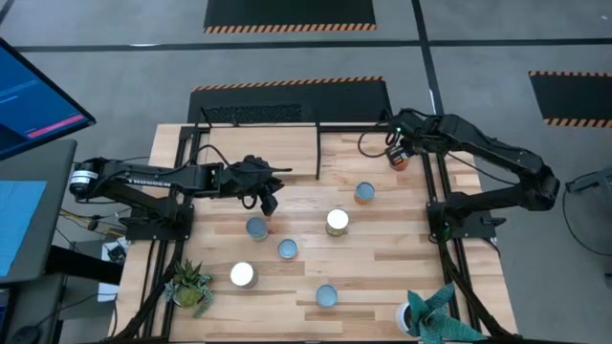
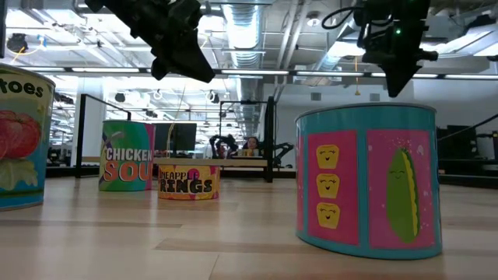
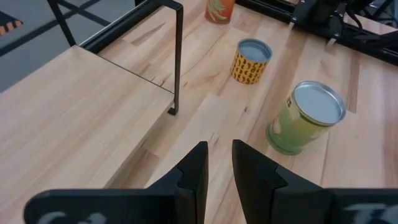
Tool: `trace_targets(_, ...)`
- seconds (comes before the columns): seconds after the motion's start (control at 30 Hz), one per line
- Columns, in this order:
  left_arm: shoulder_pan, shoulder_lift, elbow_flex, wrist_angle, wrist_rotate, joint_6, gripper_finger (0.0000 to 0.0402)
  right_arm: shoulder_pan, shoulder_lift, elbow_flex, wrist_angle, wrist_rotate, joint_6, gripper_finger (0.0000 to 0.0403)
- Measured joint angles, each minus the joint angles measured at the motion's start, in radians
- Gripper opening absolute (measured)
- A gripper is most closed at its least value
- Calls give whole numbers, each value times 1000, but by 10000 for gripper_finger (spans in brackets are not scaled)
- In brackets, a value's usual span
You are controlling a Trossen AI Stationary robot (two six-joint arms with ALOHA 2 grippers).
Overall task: Pick and place cans onto a shelf
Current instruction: Put the green peas can on the shelf
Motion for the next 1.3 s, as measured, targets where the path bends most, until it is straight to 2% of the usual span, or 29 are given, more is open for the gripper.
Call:
trace_targets(0.2, 0, 0, 0, -1, 0, 0, 62, -41, 14, 0, 29, -72, -44, 122)
trace_targets(0.4, 0, 0, 0, -11, -1, 1, 62, -47, 110, 0, 14, -93, 92, 202)
trace_targets(0.53, 0, 0, 0, -19, -2, 0, 62, -35, 193, 0, 32, -78, 176, 230)
trace_targets(0.83, 0, 0, 0, -23, -2, 0, 62, 18, 337, 0, 30, 76, 244, 218)
trace_targets(1.3, 0, 0, 0, -23, 12, -2, 62, -12, 515, 0, 3, 97, 259, 195)
